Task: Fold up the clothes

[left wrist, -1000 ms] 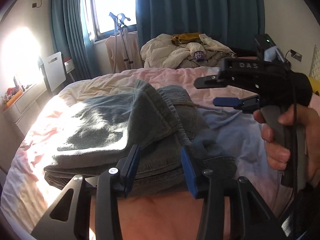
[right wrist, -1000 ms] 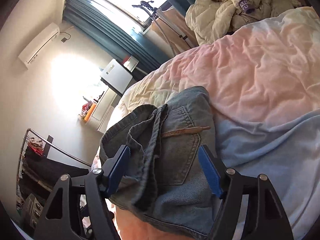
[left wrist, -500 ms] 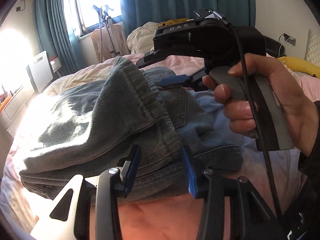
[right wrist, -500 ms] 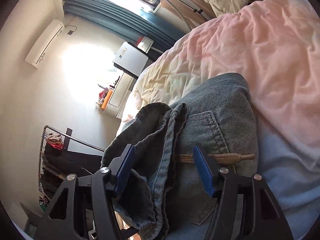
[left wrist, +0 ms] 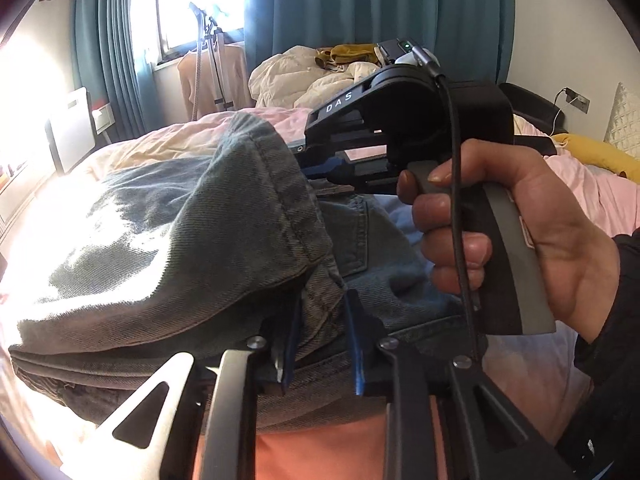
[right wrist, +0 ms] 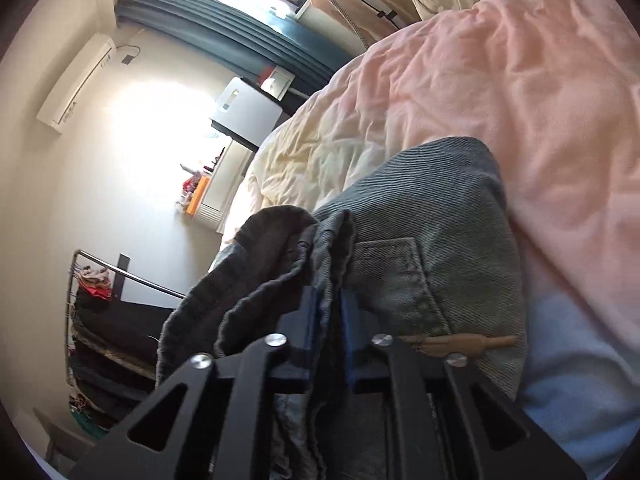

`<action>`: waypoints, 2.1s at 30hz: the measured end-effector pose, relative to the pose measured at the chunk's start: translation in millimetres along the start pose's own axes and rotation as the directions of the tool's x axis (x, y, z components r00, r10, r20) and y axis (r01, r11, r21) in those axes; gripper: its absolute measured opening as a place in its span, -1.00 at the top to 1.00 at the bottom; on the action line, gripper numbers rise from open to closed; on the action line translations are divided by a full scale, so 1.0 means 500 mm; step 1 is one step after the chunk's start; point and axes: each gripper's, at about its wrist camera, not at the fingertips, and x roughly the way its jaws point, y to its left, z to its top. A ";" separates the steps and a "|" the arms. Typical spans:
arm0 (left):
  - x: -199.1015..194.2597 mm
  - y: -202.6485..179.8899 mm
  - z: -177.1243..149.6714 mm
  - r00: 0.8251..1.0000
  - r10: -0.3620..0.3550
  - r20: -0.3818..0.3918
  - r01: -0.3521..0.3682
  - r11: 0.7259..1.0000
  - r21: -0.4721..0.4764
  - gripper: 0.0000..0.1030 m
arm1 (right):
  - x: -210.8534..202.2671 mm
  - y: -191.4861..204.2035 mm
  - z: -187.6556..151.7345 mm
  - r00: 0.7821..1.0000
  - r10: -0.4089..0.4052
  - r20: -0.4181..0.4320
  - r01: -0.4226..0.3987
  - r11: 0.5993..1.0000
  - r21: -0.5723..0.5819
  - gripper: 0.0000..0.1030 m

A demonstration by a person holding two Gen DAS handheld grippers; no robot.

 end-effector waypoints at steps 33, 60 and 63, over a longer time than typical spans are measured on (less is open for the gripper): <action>-0.138 -0.087 -0.012 0.959 -0.065 0.275 0.046 0.996 0.076 -0.22 | -0.120 -0.012 0.007 0.975 -0.170 0.146 0.177 0.984 -0.035 0.60; -0.041 0.103 0.050 0.991 -0.033 0.127 0.048 0.993 -0.111 0.96 | -0.025 0.075 -0.007 0.997 -0.059 0.042 0.063 0.991 -0.120 0.82; -0.084 0.107 0.058 0.976 -0.088 0.201 0.107 0.990 -0.088 0.96 | -0.081 0.098 0.001 0.995 -0.032 0.094 0.042 0.994 -0.100 0.86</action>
